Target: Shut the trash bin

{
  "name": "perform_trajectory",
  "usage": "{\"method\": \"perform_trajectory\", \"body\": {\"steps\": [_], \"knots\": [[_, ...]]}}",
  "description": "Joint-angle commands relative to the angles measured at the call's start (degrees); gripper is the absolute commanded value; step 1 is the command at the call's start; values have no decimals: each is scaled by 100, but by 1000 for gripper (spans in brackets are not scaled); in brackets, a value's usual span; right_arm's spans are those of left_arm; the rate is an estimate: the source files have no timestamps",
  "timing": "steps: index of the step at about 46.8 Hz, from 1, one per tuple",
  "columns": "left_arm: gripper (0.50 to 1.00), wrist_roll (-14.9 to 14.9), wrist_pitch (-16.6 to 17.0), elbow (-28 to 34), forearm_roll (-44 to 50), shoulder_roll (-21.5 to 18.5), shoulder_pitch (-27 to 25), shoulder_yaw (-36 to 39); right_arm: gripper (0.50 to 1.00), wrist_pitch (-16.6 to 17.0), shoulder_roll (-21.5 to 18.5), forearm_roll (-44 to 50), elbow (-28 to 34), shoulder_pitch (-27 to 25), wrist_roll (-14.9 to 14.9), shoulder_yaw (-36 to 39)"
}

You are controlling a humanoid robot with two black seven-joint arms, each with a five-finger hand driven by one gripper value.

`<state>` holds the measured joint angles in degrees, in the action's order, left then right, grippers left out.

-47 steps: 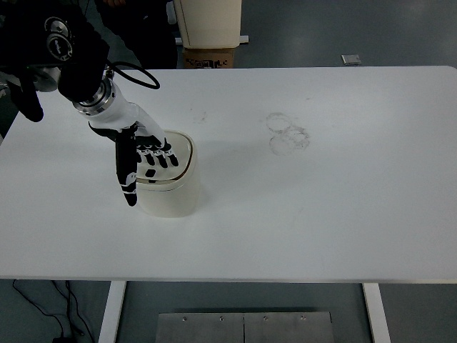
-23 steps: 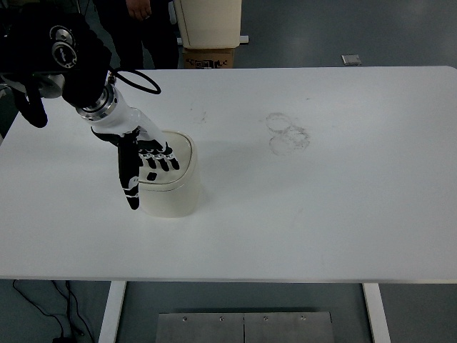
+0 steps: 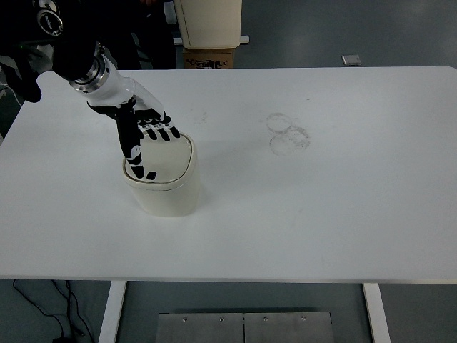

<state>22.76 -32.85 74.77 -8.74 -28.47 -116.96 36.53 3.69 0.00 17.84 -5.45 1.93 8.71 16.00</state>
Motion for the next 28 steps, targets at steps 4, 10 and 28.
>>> {"method": "perform_trajectory", "body": {"steps": [4, 10, 28], "knots": [[1000, -78, 42, -779, 478, -44, 261, -234, 991, 0, 0, 0, 0, 0, -1, 0], [1000, -192, 59, -1288, 566, -202, 762, -357, 991, 0, 0, 0, 0, 0, -1, 0], [1000, -992, 639, -3214, 584, -342, 2739, -2157, 991, 0, 0, 0, 0, 0, -1, 0]]}}
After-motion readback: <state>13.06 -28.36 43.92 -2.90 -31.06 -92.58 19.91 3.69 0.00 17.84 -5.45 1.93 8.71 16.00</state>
